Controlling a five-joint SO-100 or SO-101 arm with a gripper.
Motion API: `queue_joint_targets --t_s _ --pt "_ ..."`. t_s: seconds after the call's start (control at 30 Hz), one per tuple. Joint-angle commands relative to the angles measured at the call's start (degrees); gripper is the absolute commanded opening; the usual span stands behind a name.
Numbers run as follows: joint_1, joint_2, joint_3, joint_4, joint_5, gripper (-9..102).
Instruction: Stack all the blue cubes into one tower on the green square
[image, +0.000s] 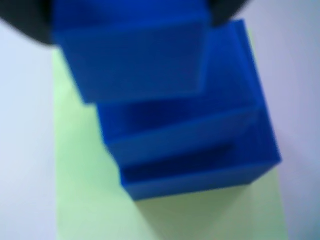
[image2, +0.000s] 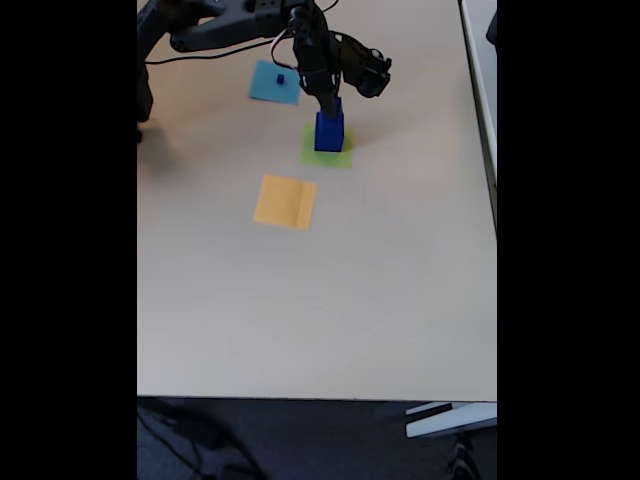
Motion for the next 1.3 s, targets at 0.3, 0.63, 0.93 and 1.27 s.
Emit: queue_joint_targets --t_s 0.3,0.63,0.93,1.27 --pt "-1.5 1.7 -0.2 -0.4 -0.6 0" --pt "-1.1 1.8 0.1 -0.4 -1.3 0" --pt "-0.5 1.8 0.2 -0.4 -1.5 0" --pt "-0.3 1.6 0.4 -0.5 -1.8 1"
